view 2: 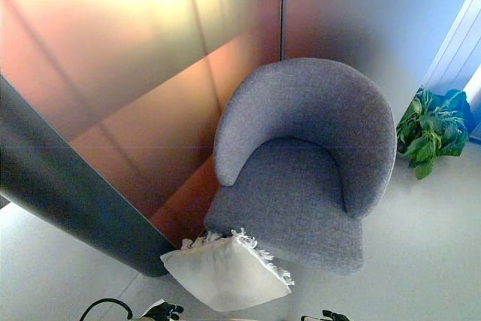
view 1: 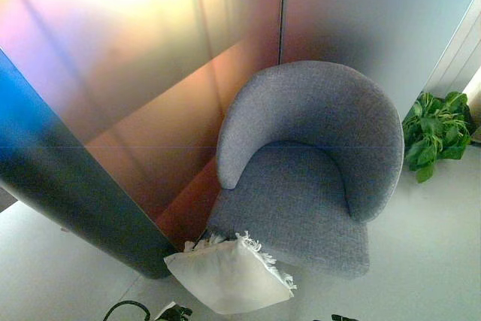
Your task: Pick up the pillow and put it on the sofa.
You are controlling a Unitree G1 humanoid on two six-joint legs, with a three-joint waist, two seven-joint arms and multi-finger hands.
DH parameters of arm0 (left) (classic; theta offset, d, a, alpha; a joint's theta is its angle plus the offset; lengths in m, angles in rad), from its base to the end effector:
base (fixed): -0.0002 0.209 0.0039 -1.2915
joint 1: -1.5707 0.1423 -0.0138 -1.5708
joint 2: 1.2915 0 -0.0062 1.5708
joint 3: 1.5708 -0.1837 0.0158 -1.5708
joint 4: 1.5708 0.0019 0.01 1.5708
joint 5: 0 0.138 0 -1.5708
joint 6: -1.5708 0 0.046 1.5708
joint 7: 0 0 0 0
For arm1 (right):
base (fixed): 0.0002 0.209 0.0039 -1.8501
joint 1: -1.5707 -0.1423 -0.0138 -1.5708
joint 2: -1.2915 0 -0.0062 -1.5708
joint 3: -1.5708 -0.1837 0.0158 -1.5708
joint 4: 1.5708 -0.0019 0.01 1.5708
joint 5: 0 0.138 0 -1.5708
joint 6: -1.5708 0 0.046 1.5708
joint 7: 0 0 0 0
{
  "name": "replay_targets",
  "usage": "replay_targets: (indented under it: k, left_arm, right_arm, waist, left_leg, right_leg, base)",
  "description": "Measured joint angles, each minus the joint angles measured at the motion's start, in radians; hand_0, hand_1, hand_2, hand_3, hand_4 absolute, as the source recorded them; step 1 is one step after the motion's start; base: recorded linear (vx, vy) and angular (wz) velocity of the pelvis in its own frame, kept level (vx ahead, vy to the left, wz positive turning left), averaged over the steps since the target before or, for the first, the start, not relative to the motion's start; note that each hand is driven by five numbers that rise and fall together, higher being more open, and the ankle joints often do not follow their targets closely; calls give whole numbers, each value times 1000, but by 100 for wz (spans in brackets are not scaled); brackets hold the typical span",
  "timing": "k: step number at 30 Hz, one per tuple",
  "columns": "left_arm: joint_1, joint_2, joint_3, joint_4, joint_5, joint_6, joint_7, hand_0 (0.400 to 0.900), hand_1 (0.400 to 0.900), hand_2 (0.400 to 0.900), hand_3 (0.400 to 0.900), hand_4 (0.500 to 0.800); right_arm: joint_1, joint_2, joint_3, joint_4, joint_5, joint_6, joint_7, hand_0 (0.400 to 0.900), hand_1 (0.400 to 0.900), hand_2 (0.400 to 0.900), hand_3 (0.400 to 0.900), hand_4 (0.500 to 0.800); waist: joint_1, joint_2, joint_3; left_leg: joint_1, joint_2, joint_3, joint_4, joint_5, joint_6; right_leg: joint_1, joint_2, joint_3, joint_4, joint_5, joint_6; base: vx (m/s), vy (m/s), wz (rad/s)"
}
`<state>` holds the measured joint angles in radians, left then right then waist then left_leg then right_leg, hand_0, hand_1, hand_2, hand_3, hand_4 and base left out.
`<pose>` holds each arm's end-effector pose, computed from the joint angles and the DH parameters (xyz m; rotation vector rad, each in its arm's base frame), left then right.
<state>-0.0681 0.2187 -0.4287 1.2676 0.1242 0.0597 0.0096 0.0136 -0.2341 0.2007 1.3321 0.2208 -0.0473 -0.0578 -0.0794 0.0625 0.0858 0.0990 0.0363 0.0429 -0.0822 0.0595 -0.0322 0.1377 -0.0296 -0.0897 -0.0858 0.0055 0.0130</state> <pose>0.0835 0.2024 -0.1185 0.6008 1.2653 -0.2853 0.0498 -0.2236 -0.1204 -0.1836 1.2942 -0.1811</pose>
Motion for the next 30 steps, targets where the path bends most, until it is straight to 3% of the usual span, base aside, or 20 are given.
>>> replay_targets:
  k: [25, 30]
  left_arm:
    - [-1, 1, -21, -21, 0, -31, -2, 900, 900, 900, 900, 800]
    - [-18, 11, -22, -29, 1, -33, 1, 900, 900, 900, 900, 800]
  right_arm:
    - [-5, -2, 1, -3, 0, 3, 0, 900, 900, 900, 900, 800]
    - [-20, -39, 1, -8, -2, 24, 9, 900, 900, 900, 900, 800]
  waist:
    - [-1, -2, 6]
    - [-2, 6, 35]
  left_leg:
    - [-6, 0, 11, 0, -2, 0]
    - [-25, -1, 25, 0, -1, 3]
  right_leg:
    - [-10, -1, 10, 1, 2, 1]
    - [-38, -3, 26, 3, 9, 4]
  base:
    - [-3, 14, -1]
    - [3, 87, -4]
